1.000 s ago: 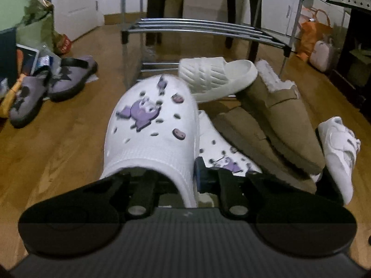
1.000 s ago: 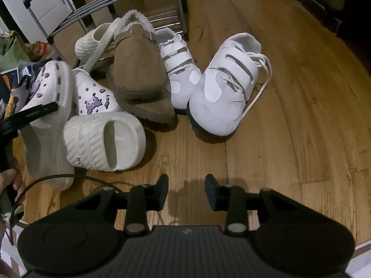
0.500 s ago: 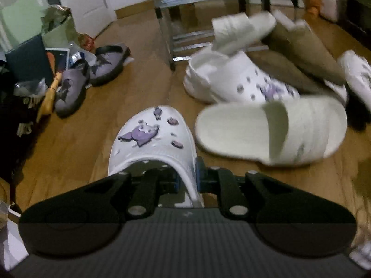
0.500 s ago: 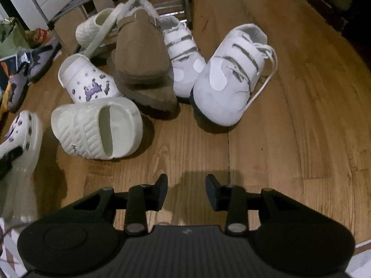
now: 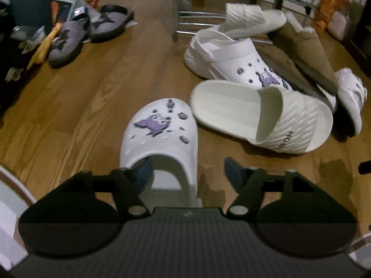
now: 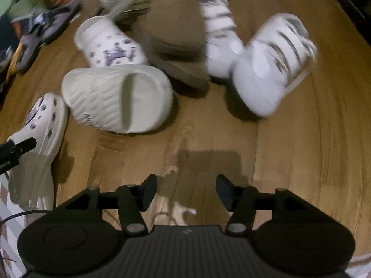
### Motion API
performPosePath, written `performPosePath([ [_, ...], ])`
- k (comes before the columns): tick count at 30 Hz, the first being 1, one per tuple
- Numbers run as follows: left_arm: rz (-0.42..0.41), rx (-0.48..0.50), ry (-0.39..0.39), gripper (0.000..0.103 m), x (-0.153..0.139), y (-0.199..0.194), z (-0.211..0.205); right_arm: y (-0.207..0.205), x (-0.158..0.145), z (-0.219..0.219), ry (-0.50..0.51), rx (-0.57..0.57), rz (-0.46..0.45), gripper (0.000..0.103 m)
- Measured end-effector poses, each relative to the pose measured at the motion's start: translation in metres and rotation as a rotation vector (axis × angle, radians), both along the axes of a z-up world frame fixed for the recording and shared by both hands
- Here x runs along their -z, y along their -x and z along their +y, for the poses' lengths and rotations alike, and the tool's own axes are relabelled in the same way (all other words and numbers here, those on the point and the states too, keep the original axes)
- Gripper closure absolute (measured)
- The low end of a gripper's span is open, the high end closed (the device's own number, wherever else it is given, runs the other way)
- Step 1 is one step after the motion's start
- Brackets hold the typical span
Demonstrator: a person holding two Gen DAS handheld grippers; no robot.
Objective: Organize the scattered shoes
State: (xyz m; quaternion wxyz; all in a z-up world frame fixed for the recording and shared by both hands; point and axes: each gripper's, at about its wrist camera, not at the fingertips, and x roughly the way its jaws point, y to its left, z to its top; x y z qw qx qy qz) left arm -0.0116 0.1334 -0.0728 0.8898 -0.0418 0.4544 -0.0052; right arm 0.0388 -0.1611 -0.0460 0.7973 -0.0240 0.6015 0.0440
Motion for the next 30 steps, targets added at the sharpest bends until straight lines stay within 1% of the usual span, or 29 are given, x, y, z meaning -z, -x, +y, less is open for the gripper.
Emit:
performPosePath([
  [2, -0.001, -0.048, 0.015, 0.013, -0.006, 0.007, 0.008, -0.006, -0.010, 0.017, 0.038, -0.072, -0.020, 0.043],
  [4, 0.005, -0.099, -0.018, 0.011, -0.009, 0.015, 0.015, -0.012, -0.021, 0.040, 0.038, -0.163, -0.028, 0.043],
  [6, 0.022, -0.142, -0.035, 0.011, -0.011, 0.024, 0.023, -0.018, -0.028, 0.065, -0.001, -0.257, -0.013, 0.043],
  [7, 0.033, -0.175, -0.033, 0.011, -0.013, 0.032, 0.030, -0.021, -0.032, 0.080, -0.019, -0.300, -0.007, 0.043],
  [9, 0.038, -0.215, 0.000, 0.011, -0.015, 0.044, 0.044, -0.027, -0.037, 0.111, -0.048, -0.393, -0.005, 0.043],
  [11, 0.042, -0.246, 0.031, 0.011, -0.017, 0.056, 0.057, -0.027, -0.039, 0.144, -0.037, -0.493, -0.018, 0.043],
  [12, 0.043, -0.260, 0.039, 0.011, -0.017, 0.062, 0.065, -0.026, -0.038, 0.162, -0.010, -0.550, -0.022, 0.044],
  [14, 0.053, -0.299, 0.044, 0.010, -0.015, 0.075, 0.083, -0.021, -0.033, 0.196, 0.061, -0.666, -0.011, 0.050],
  [15, 0.062, -0.316, 0.044, 0.010, -0.014, 0.080, 0.090, -0.019, -0.031, 0.213, 0.098, -0.724, -0.004, 0.051],
  [18, 0.079, -0.377, 0.058, 0.010, -0.010, 0.093, 0.113, -0.004, -0.025, 0.252, 0.291, -0.895, 0.042, 0.052],
  [20, 0.074, -0.415, 0.097, 0.010, -0.007, 0.100, 0.125, 0.007, -0.029, 0.272, 0.427, -1.009, 0.046, 0.052],
  [21, 0.073, -0.426, 0.120, 0.010, -0.005, 0.101, 0.128, 0.011, -0.030, 0.278, 0.471, -1.041, 0.048, 0.052],
  [24, 0.088, -0.430, 0.168, 0.010, 0.003, 0.101, 0.128, 0.014, -0.026, 0.297, 0.583, -1.083, 0.080, 0.050],
  [25, 0.100, -0.420, 0.181, 0.010, 0.006, 0.100, 0.126, 0.015, -0.022, 0.303, 0.593, -1.097, 0.084, 0.049],
  [27, 0.107, -0.392, 0.175, 0.010, 0.008, 0.101, 0.120, 0.016, -0.011, 0.316, 0.588, -1.124, 0.085, 0.049],
  [28, 0.109, -0.382, 0.166, 0.010, 0.008, 0.102, 0.119, 0.019, -0.004, 0.323, 0.577, -1.142, 0.059, 0.048],
  [30, 0.106, -0.400, 0.121, 0.010, 0.010, 0.106, 0.118, 0.027, 0.005, 0.329, 0.553, -1.161, -0.018, 0.048],
])
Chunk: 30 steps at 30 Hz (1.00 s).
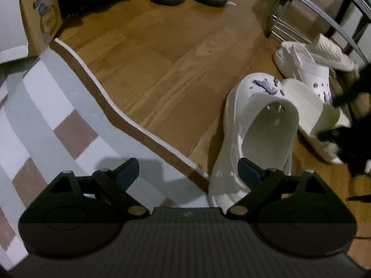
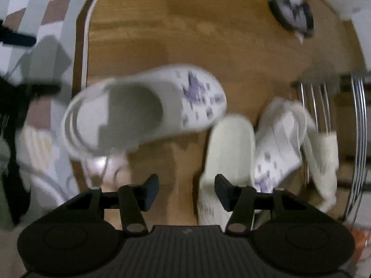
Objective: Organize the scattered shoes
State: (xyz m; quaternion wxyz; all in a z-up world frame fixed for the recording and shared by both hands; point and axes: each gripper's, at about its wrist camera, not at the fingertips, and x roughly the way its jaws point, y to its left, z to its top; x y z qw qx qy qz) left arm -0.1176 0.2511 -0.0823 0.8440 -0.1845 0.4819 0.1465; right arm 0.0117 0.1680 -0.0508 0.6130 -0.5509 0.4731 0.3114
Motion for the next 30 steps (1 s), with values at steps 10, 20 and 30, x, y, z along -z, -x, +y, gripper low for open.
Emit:
performPosePath([
  [10, 0.009, -0.041, 0.021, 0.009, 0.010, 0.008, 0.018, -0.004, 0.028, 0.009, -0.151, 0.072, -0.099, 0.036],
  [20, 0.021, -0.017, 0.009, 0.009, 0.014, 0.009, 0.011, -0.019, 0.075, 0.032, -0.099, 0.106, -0.119, 0.058],
  [30, 0.035, -0.030, 0.003, 0.009, 0.017, 0.009, 0.009, -0.052, 0.082, 0.025, -0.122, 0.349, -0.129, 0.081],
])
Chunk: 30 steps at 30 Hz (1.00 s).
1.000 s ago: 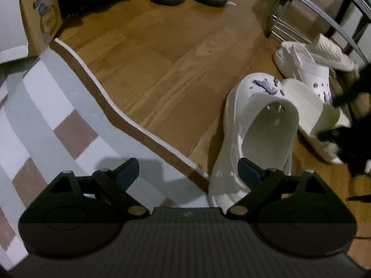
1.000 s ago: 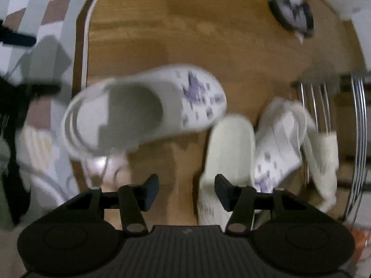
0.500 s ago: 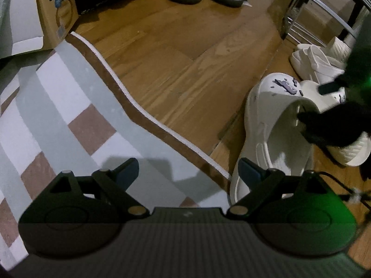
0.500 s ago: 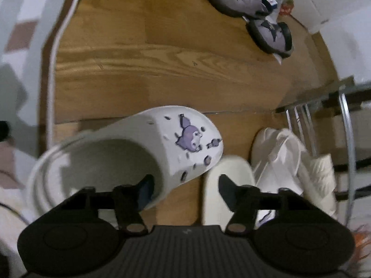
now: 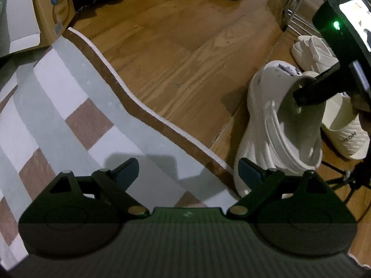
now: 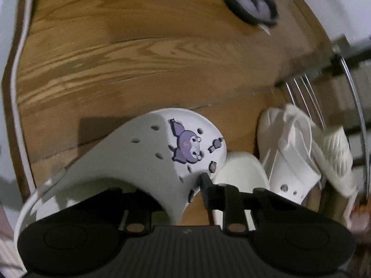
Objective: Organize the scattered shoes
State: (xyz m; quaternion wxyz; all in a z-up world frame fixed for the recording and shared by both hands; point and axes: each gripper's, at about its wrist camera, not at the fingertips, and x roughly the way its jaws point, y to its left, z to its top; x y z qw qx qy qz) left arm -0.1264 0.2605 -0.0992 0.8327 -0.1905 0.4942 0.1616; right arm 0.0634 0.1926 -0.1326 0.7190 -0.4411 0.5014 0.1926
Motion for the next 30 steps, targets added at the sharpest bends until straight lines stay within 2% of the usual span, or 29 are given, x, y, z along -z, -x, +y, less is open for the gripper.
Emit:
performPosePath([
  [3, -0.012, -0.011, -0.013, 0.009, -0.004, 0.001, 0.002, -0.008, -0.005, -0.007, -0.016, 0.123, 0.035, 0.083],
  [6, -0.031, -0.022, -0.016, 0.009, -0.008, 0.004, 0.005, -0.023, -0.013, -0.020, -0.077, 0.317, 0.130, 0.086],
  [14, -0.139, -0.024, -0.072, 0.009, -0.026, 0.010, 0.005, -0.040, -0.024, -0.057, -0.165, 0.688, 0.301, 0.086],
  [22, -0.285, 0.075, -0.094, 0.009, -0.050, 0.012, -0.011, -0.040, -0.029, -0.081, -0.216, 0.874, 0.412, 0.085],
  [26, -0.302, 0.122, -0.161, 0.007, -0.046, 0.008, -0.020, -0.034, -0.028, -0.088, -0.208, 0.924, 0.428, 0.084],
  [28, -0.324, 0.156, -0.135, 0.007, -0.048, 0.010, -0.015, -0.036, -0.026, -0.092, -0.210, 0.940, 0.457, 0.082],
  [30, -0.357, 0.189, -0.092, 0.007, -0.051, 0.012, -0.008, -0.041, -0.024, -0.095, -0.225, 0.940, 0.529, 0.080],
])
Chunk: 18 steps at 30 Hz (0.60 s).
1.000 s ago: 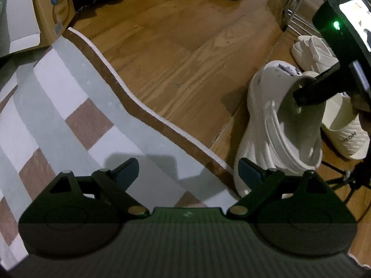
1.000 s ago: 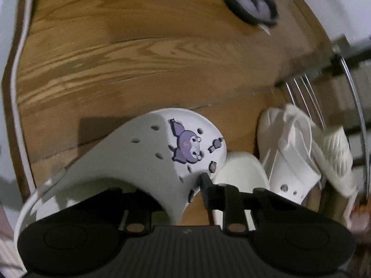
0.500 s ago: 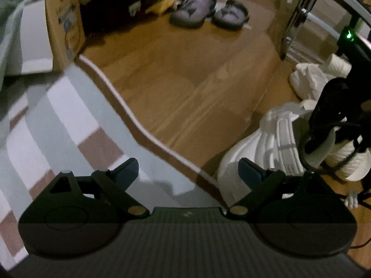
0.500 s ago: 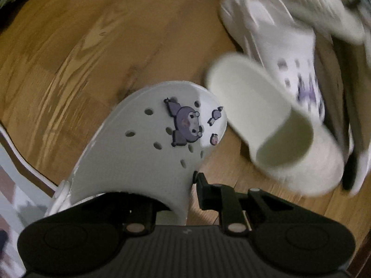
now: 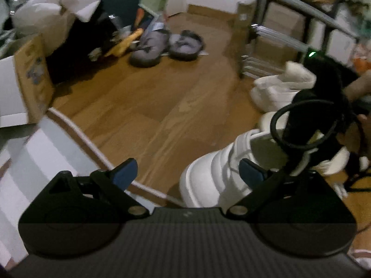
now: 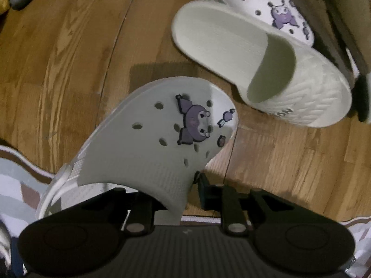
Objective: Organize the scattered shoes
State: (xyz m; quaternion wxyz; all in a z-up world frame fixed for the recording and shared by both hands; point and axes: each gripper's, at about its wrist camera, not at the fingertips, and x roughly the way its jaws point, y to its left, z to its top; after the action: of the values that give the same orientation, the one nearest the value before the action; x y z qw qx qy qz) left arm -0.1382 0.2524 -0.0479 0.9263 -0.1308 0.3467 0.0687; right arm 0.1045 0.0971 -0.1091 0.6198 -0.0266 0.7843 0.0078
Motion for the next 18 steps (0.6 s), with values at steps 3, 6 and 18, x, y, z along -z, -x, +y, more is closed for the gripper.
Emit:
performPosePath([
  [3, -0.036, 0.043, 0.085, 0.007, -0.005, 0.003, 0.012, -0.004, 0.008, -0.001, -0.107, -0.015, 0.117, 0.073],
  [6, -0.008, 0.096, 0.152, 0.006, 0.000, -0.003, 0.012, 0.001, 0.010, 0.015, -0.176, -0.159, 0.161, 0.067],
  [18, 0.158, 0.265, 0.315, 0.006, 0.037, -0.020, -0.017, 0.062, -0.035, 0.079, -0.086, -1.157, -0.136, 0.023],
])
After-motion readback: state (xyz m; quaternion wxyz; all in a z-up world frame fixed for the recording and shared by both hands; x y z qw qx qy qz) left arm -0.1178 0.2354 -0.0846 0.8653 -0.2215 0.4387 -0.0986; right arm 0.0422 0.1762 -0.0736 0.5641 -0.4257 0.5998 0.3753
